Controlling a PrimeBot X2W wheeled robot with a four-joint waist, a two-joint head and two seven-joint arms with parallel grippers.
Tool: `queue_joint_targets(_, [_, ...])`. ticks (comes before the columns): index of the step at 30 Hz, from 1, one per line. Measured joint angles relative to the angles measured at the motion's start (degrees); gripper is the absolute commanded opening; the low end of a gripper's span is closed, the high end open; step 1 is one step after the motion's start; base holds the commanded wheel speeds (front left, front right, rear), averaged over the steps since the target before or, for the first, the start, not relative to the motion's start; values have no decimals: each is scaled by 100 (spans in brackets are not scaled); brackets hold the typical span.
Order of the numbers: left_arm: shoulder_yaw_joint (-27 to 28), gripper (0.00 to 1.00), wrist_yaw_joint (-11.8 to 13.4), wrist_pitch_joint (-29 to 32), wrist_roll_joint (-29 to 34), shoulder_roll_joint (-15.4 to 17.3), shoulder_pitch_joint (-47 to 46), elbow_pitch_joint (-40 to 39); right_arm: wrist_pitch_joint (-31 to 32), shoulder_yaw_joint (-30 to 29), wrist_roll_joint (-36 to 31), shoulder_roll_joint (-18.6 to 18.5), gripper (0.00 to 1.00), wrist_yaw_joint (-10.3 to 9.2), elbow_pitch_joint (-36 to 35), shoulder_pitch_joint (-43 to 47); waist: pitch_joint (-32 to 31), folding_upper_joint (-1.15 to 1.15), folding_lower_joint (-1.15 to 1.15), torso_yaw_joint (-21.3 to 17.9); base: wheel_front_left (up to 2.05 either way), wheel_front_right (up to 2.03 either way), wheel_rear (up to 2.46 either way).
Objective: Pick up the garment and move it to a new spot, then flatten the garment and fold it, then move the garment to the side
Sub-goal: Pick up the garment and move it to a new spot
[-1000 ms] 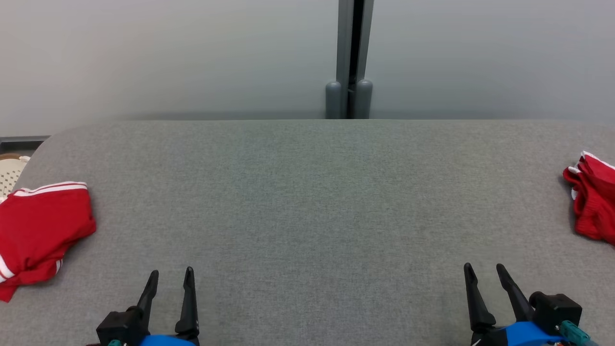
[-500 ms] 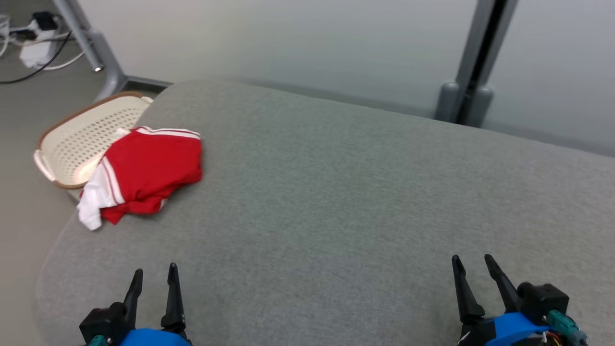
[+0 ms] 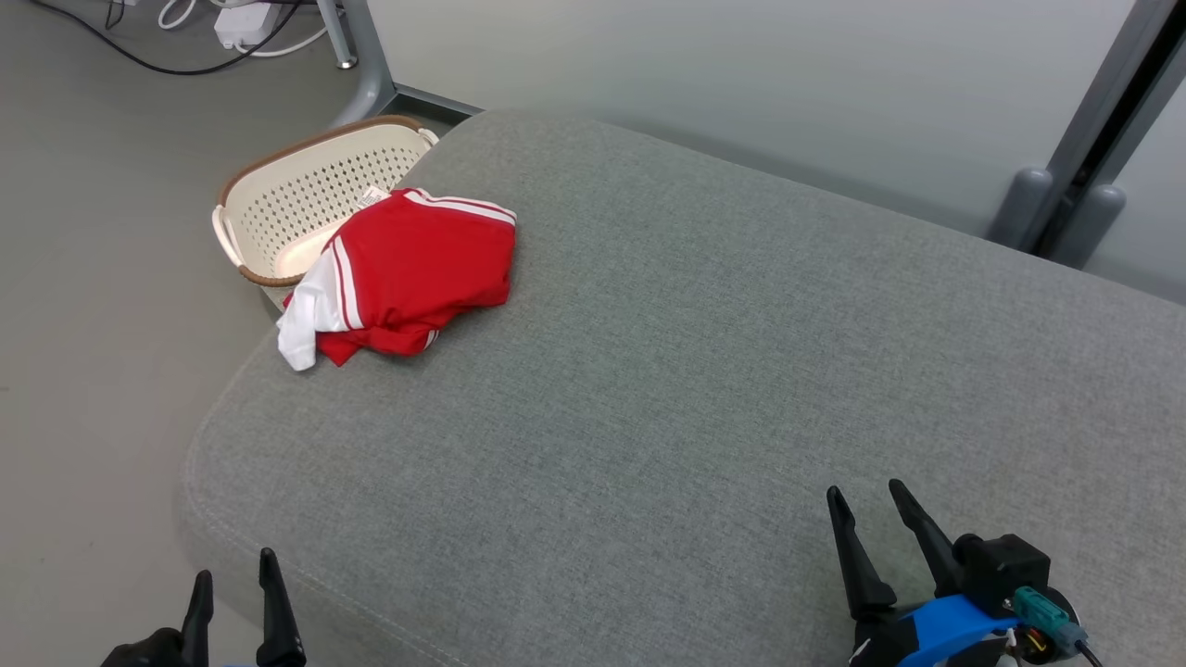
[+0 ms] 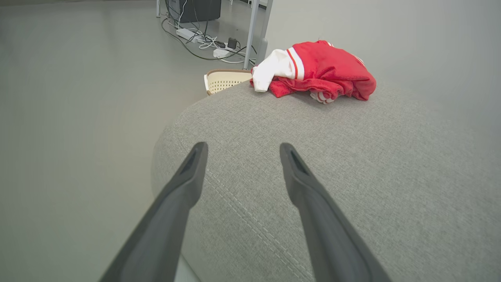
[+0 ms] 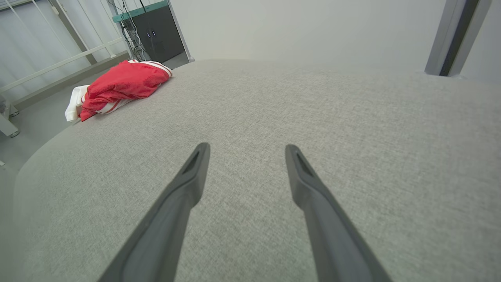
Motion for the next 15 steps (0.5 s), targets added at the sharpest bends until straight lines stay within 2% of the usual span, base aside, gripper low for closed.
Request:
queue_joint_targets(7, [243,100,-5,0,-73,1,-307,-27,0,-46,-172,-2,100,0,-51,-72,244,0,0,-218,0,0,0])
queue_joint_targets(11, [539,100,-131,-1,42,8,-990,156,0,-70,-372,-2,100,0,-194,-294,638,0,1,-494,0,0,0])
queue_joint_targets(15, [678,100,-205,0,55,267,-1659,545,0,-58,-489,-1,100,0,-320,-491,983,0,1,-694,0,0,0])
